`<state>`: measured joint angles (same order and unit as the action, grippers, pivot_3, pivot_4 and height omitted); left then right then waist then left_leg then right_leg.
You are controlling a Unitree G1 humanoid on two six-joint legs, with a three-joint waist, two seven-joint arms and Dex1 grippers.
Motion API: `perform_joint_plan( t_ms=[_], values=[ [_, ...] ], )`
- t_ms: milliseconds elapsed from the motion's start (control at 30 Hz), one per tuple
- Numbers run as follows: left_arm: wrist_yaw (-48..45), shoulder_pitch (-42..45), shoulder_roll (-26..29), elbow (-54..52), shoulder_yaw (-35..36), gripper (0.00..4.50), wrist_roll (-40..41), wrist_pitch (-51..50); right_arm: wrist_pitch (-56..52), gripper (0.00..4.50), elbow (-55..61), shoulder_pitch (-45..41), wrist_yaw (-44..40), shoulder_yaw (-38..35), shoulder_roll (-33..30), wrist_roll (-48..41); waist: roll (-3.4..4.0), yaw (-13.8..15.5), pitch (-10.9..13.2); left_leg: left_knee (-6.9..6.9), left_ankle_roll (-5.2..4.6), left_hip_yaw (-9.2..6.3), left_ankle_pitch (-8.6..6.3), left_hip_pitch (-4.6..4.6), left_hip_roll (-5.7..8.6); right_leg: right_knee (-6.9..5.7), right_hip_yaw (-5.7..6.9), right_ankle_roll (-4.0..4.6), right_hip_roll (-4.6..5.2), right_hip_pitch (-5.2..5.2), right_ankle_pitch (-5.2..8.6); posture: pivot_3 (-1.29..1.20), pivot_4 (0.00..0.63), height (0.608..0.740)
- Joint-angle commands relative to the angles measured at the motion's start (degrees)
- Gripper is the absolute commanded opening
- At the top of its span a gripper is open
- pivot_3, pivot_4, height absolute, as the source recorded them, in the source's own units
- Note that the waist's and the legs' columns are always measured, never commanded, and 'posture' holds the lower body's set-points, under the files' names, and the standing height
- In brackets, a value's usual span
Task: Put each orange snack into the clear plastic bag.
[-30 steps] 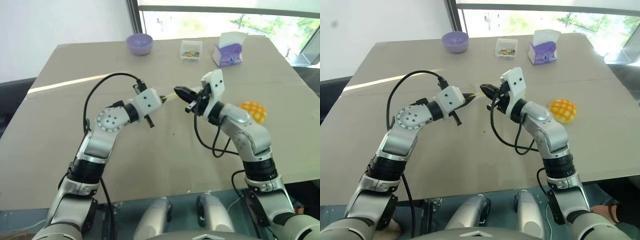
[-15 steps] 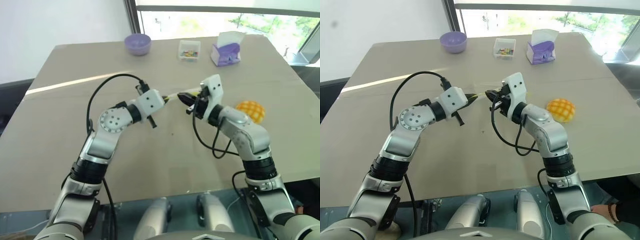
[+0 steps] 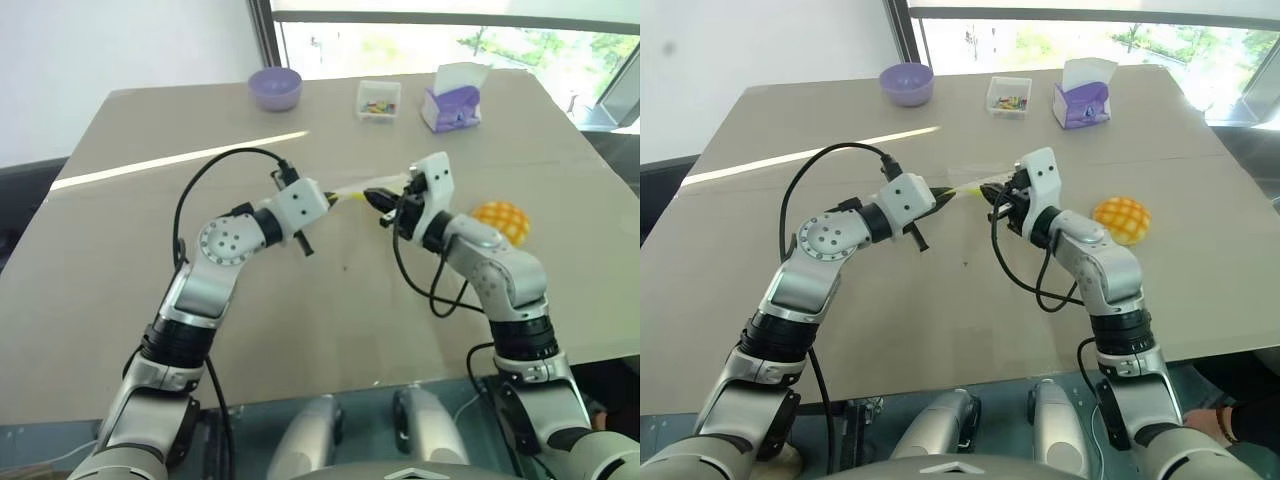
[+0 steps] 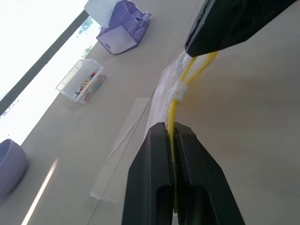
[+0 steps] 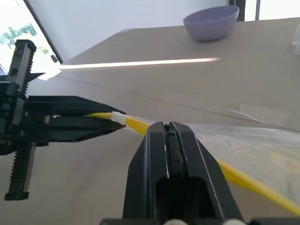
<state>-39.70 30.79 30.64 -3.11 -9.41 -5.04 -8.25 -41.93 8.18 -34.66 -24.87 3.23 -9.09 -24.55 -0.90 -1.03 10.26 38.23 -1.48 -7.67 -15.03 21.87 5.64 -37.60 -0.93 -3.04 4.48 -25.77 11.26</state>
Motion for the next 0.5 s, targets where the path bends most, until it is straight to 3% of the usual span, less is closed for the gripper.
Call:
perform_joint_plan(
  t_ms=[33, 500],
  values=[
    [0.68, 0.85, 0.27, -2.44, 1.47, 0.00, 0.34, 0.09, -0.97, 0.06, 4.36, 0.26, -1.57, -0.83, -0.95, -2.31, 0.00, 0.00, 0.00, 0.00, 0.00, 0.00, 0.00, 0.00, 0.00, 0.00, 0.00, 0.00, 0.00, 0.00, 0.00, 0.00, 0.150, 0.740],
    [0.34, 0.77, 0.07, -3.17, 1.33, 0.00, 0.87, 0.09, -1.46, 0.06, 2.69, 0.41, -0.65, 0.06, -1.58, -1.23, 0.00, 0.03, 0.00, 0.00, 0.00, 0.01, 0.00, 0.00, 0.00, 0.00, 0.00, 0.00, 0.00, 0.00, 0.00, 0.00, 0.150, 0.740]
  ],
)
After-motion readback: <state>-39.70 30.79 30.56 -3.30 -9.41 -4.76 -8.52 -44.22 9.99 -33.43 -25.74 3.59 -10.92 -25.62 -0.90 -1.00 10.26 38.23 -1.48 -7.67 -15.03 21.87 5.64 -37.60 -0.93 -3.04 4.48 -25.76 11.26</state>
